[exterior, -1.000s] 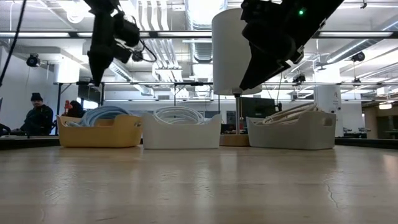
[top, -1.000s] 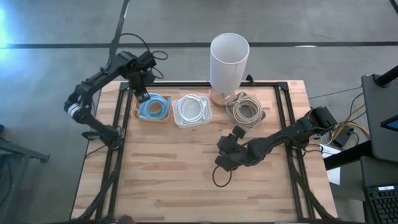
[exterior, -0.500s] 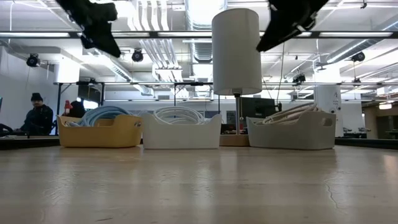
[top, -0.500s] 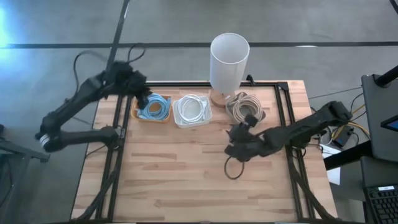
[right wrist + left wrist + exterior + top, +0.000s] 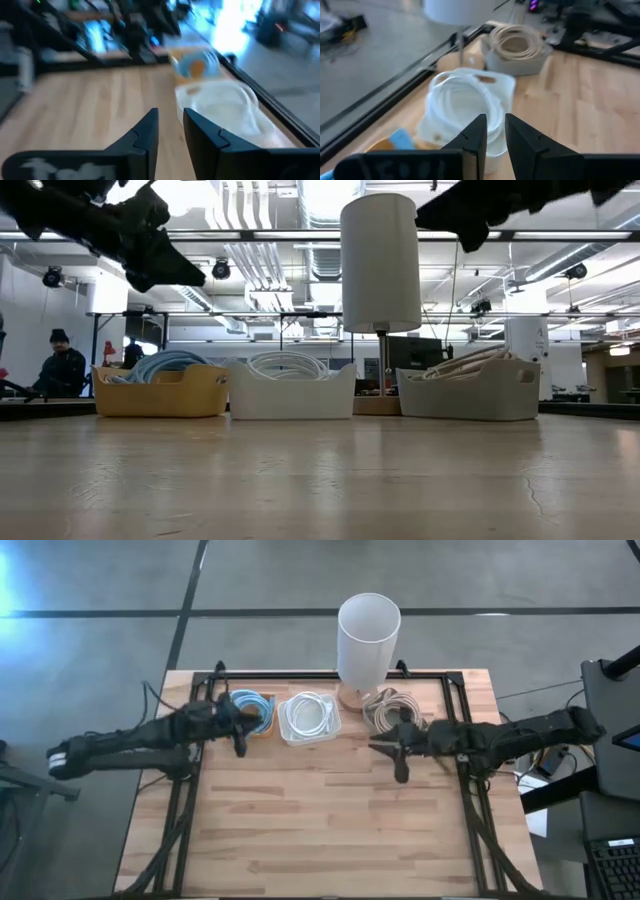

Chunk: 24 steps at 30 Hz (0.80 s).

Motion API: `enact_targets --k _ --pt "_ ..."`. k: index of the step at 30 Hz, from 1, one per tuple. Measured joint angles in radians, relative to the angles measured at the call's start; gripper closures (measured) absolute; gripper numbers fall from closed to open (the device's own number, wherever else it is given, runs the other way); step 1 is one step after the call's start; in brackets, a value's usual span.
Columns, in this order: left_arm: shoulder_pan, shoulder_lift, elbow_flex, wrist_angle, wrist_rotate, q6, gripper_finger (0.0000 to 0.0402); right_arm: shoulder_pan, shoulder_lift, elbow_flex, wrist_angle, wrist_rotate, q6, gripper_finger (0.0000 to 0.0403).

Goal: Pick & Place USB Port
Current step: Return to Home Position

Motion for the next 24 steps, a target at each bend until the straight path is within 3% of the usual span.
enact_targets --k 3,7,17,24 --pt "-0.06 0.001 -0.057 0.097 -0.004 -0.017 0.0329 -0.098 -0.067 -0.093 0.129 -0.113 -0.002 0.0328" --pt "-0.114 -0.034 -0.083 0.105 -0.039 -0.029 0.033 -0.173 -0.176 -0.183 0.113 -0.122 0.04 0.0341" --pt "-0.122 -0.226 -0.085 0.012 -0.068 0.034 0.0331 -0.176 -0.478 -0.35 0.075 -0.133 0.016 0.0355" --pt "-0.122 -0.358 -0.162 0.004 -0.054 0.003 0.0331 -0.176 -0.644 -0.468 0.07 -0.141 0.018 0.0355"
